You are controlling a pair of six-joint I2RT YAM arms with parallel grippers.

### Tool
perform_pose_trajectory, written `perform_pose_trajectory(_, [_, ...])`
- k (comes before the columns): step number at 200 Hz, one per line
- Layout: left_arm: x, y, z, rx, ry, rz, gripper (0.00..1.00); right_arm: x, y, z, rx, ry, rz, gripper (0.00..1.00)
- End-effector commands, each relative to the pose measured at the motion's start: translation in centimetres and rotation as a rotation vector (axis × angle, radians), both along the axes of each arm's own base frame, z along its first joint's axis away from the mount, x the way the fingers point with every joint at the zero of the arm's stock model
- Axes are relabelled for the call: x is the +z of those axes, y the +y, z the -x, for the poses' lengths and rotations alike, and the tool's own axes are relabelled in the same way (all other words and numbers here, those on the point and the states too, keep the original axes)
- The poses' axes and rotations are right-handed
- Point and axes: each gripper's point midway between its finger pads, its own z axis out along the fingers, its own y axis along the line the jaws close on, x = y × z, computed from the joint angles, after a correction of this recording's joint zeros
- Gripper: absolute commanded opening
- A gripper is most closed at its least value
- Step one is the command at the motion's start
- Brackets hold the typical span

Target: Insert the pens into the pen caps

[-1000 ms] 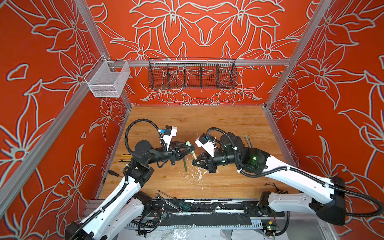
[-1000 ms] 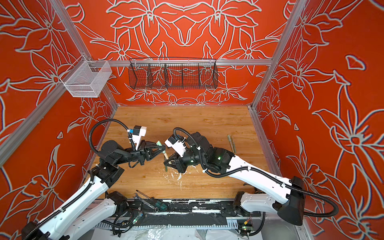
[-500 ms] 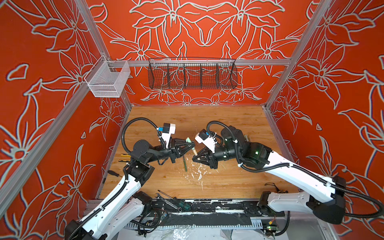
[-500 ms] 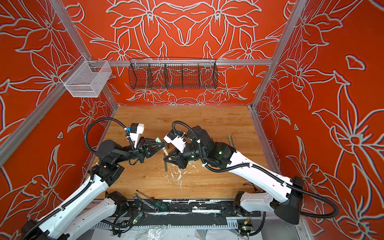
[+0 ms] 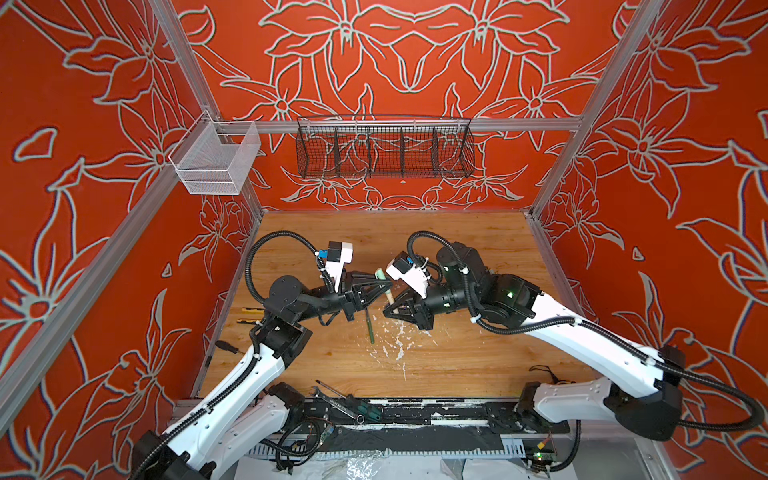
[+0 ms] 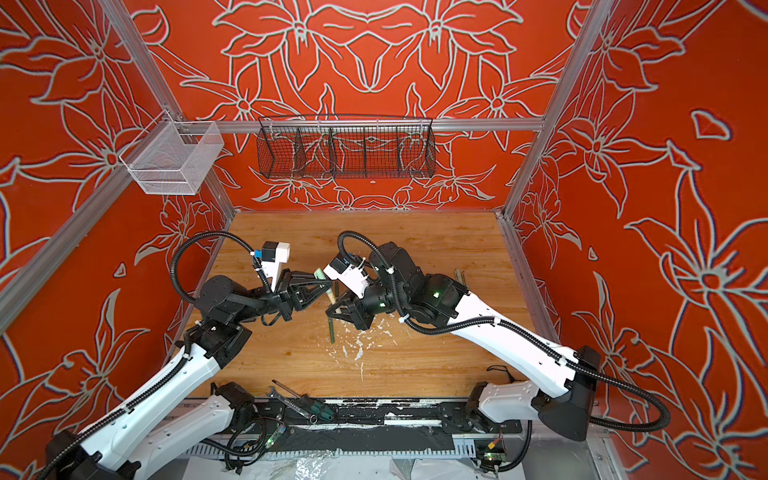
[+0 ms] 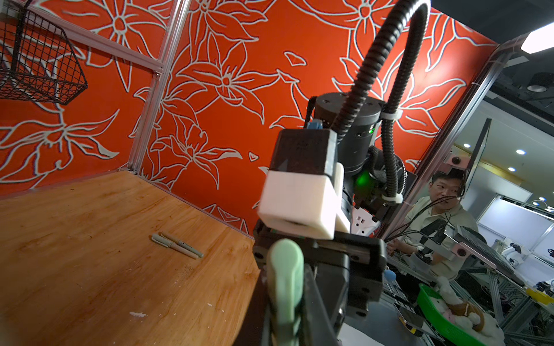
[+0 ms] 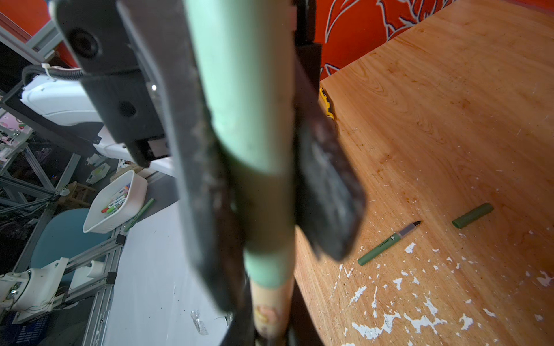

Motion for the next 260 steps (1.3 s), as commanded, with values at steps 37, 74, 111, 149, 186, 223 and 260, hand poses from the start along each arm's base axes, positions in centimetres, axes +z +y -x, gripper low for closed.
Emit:
perform_pose_trajectory(37, [-7.9, -2.3, 2.0, -0.187, 0.239, -0.187, 0.26, 11.4, -0.7, -1.4, -0.085, -0.262, -0.403, 0.0])
perform_pose_trajectory(74, [-6.0, -0.1, -1.7, 0.025, 0.22, -0.117, 0.97, 1.3, -4.6, -3.6, -0.307, -0.055, -0.186, 0.0])
perform_pose_trajectory(111, [-5.9, 2.6, -3.0, 0.132, 0.234, -0.062, 0.97, -8.7, -11.2, -6.7, -0.614, 0.114, 0.104, 0.0])
perform_pose_trajectory(149, [-5.8, 3.6, -2.0, 0.158, 0.225, -0.08, 0.97, -18.3, -18.6, -10.8, -0.911, 0.279, 0.359, 0.0])
perform_pose_trajectory(186, [-5.6, 4.6, -0.7, 0.198, 0.197, -0.116, 0.97, -23.7, -24.4, -14.1, -1.06, 0.349, 0.65, 0.0])
perform_pose_trajectory(223, [-5.5, 4.6, -0.5, 0.186, 0.204, -0.124, 0.97, -26.9, -27.7, -17.2, -1.093, 0.418, 0.857, 0.0])
perform_pose_trajectory(260, [-5.7, 4.8, -0.6, 0.194, 0.202, -0.139, 0.97, -28.2, -30.3, -19.2, -1.112, 0.404, 1.019, 0.0])
